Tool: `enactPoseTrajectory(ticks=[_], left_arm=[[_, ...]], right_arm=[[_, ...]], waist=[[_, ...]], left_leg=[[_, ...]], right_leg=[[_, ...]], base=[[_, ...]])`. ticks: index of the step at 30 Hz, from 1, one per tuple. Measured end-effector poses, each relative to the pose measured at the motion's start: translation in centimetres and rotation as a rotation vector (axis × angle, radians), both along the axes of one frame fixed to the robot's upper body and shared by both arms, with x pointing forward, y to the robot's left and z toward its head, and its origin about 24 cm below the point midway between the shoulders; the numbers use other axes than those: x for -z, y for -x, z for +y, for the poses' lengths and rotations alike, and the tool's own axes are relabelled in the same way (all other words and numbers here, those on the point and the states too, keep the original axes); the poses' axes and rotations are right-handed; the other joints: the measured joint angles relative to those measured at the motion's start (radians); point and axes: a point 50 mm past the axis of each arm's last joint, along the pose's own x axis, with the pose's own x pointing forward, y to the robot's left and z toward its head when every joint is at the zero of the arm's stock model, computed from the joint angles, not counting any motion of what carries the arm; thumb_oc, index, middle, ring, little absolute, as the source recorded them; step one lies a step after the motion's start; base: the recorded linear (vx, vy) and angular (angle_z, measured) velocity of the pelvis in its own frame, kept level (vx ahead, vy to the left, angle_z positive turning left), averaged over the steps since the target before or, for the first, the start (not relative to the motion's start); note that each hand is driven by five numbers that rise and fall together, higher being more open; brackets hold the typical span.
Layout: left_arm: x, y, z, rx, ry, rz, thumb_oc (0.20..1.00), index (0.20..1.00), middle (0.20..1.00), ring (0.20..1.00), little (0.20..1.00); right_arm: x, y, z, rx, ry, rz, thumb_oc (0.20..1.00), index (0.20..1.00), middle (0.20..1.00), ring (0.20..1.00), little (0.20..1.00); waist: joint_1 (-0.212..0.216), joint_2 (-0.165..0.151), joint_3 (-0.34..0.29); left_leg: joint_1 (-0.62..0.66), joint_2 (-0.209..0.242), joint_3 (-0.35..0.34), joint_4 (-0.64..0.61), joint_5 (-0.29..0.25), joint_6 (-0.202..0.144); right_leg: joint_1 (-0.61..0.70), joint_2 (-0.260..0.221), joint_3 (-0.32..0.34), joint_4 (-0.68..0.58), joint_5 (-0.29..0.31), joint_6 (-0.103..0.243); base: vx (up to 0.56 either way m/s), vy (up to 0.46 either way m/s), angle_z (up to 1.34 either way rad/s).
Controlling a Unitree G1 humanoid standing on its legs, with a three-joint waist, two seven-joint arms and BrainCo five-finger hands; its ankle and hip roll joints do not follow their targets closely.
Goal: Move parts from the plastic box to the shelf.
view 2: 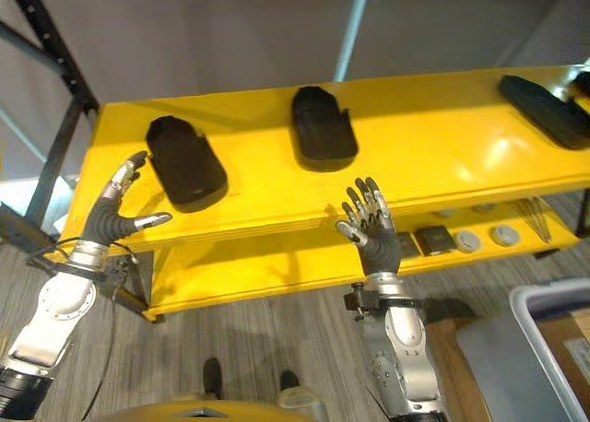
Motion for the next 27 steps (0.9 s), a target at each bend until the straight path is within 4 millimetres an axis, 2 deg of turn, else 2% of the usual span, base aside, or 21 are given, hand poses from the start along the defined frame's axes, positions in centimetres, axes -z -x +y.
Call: enactPoseTrajectory(ticks=[3, 6, 8, 10, 16, 22, 27], left_arm=[[1.4, -0.1, -0.9, 0.042, 0.047, 0.068, 1.0, 1.0, 1.0, 1.0, 1.0], [2.8, -0.5, -1.5, 0.067, 0.147, 0.143, 1.0, 1.0, 1.0, 1.0, 1.0], [3.2, -0.5, -1.7, 0.081, 0.15, 0.163, 1.0, 1.0, 1.0, 1.0, 1.0], [4.1, -0.9, -1.5, 0.061, 0.143, 0.201, 1.0, 1.0, 1.0, 1.0, 1.0], [4.7, -0.9, -1.7, 0.037, 0.114, 0.215, 1.0, 1.0, 1.0, 1.0, 1.0], [7.2, -0.9, -1.4, -0.024, 0.108, 0.317, 1.0, 1.0, 1.0, 1.0, 1.0], [7.3, -1.1, -1.4, -0.025, 0.107, 0.323, 1.0, 1.0, 1.0, 1.0, 1.0]], right_arm=[[0.7, 0.4, 0.1, -0.032, 0.017, 0.035, 1.0, 1.0, 1.0, 1.0, 1.0], [1.4, 0.2, 0.9, -0.082, 0.003, 0.066, 1.0, 1.0, 1.0, 1.0, 1.0], [1.9, 0.2, 1.3, -0.113, 0.005, 0.088, 1.0, 1.0, 1.0, 1.0, 1.0], [2.4, 0.3, 1.9, -0.15, 0.001, 0.115, 1.0, 1.0, 1.0, 1.0, 1.0], [2.6, 0.3, 2.1, -0.164, -0.009, 0.127, 1.0, 1.0, 1.0, 1.0, 1.0], [3.1, 0.5, 3.2, -0.214, -0.036, 0.159, 1.0, 1.0, 1.0, 1.0, 1.0], [3.2, 0.5, 3.6, -0.254, -0.035, 0.161, 1.0, 1.0, 1.0, 1.0, 1.0]], waist=[[-0.016, 0.011, -0.016], [-0.025, 0.023, -0.036], [-0.033, 0.024, -0.037], [-0.032, 0.023, -0.039], [-0.028, 0.016, -0.039], [-0.03, -0.003, -0.036], [-0.029, -0.013, -0.031]], left_leg=[[0.003, 0.006, 0.019, 0.0, -0.002, 0.0], [0.001, 0.008, 0.029, 0.0, -0.003, 0.0], [0.002, 0.01, 0.031, 0.0, -0.003, 0.0], [0.002, 0.011, 0.031, 0.0, -0.003, 0.0], [0.002, 0.012, 0.03, 0.0, -0.003, 0.0], [0.002, 0.015, 0.03, 0.0, -0.003, 0.0], [0.0, 0.015, 0.03, 0.0, -0.003, 0.0]], right_leg=[[-0.006, 0.003, 0.017, 0.001, 0.002, 0.0], [-0.013, 0.004, 0.028, 0.001, 0.004, 0.003], [-0.014, 0.006, 0.03, 0.0, 0.005, 0.002], [-0.013, 0.007, 0.03, 0.0, 0.008, -0.001], [-0.013, 0.008, 0.028, -0.002, 0.008, -0.001], [-0.014, 0.012, 0.028, -0.003, 0.007, 0.0], [-0.015, 0.011, 0.028, -0.003, 0.005, 0.001]], base=[[-0.02, -0.002, -0.18], [-0.02, -0.01, -0.11], [-0.01, -0.009, -0.03], [0.0, 0.0, 0.0], [0.0, 0.0, 0.0], [0.0, 0.0, 0.0], [0.0, 0.0, 0.0]])
